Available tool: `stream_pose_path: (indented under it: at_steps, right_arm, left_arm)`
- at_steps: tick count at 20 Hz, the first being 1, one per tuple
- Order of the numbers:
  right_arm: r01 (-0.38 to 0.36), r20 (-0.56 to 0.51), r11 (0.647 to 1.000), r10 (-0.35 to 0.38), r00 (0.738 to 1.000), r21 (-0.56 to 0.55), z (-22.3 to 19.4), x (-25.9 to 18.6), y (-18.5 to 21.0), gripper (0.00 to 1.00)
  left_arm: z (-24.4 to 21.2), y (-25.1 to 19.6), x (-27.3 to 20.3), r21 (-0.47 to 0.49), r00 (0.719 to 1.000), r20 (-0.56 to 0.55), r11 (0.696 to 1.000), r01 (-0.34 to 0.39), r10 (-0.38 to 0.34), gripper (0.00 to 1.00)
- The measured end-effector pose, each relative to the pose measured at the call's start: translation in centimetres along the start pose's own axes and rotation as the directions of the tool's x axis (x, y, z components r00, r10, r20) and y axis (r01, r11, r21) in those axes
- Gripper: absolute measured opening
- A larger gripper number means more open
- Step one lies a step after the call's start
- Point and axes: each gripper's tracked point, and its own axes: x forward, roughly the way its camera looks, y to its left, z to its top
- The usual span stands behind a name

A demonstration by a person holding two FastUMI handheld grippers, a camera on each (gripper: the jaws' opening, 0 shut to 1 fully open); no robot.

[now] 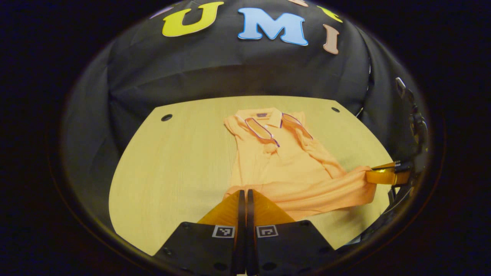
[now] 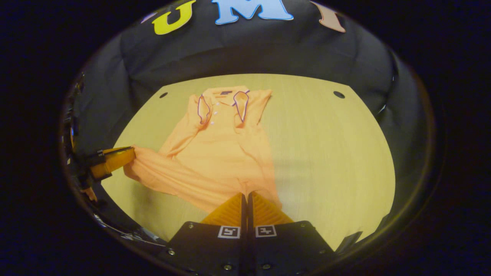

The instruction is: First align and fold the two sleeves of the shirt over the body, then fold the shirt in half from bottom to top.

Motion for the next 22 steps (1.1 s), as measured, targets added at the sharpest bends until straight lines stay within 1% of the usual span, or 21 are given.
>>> stream_pose_path:
  at_steps: [3, 8, 12, 15, 18, 22]
  right_arm:
    - [0.002, 0.051, 1.000, -0.001, 0.999, -0.019, 4.3, 0.7, -0.4, 0.00]
    - [0.006, 0.119, 0.999, 0.001, 0.993, -0.052, 11.0, 3.3, -1.4, 0.00]
    - [0.009, 0.160, 0.997, 0.003, 0.987, -0.078, 16.2, 5.7, -2.3, 0.00]
    - [0.010, 0.196, 0.997, 0.006, 0.981, -0.078, 19.7, 7.5, -3.1, 0.00]
    - [0.004, 0.220, 0.998, 0.009, 0.976, -0.058, 22.2, 9.6, -4.3, 0.00]
    - [-0.001, 0.252, 0.999, 0.010, 0.968, -0.035, 24.7, 12.6, -5.6, 0.00]
  left_arm:
    - [3.9, 0.7, 1.8, 0.011, 0.999, 0.038, 1.000, -0.002, 0.001, 0.06]
    - [10.9, 2.0, 5.1, 0.011, 0.994, 0.107, 1.000, -0.008, 0.007, 0.07]
    - [16.4, 3.3, 9.3, 0.022, 0.988, 0.154, 1.000, -0.013, 0.009, 0.06]
    - [20.2, 3.5, 12.8, 0.035, 0.983, 0.182, 0.999, -0.018, 0.011, 0.06]
    - [22.8, 3.8, 16.1, 0.032, 0.978, 0.206, 0.999, -0.016, 0.009, 0.06]
    - [25.5, 4.2, 20.6, 0.005, 0.970, 0.243, 1.000, -0.001, 0.000, 0.06]
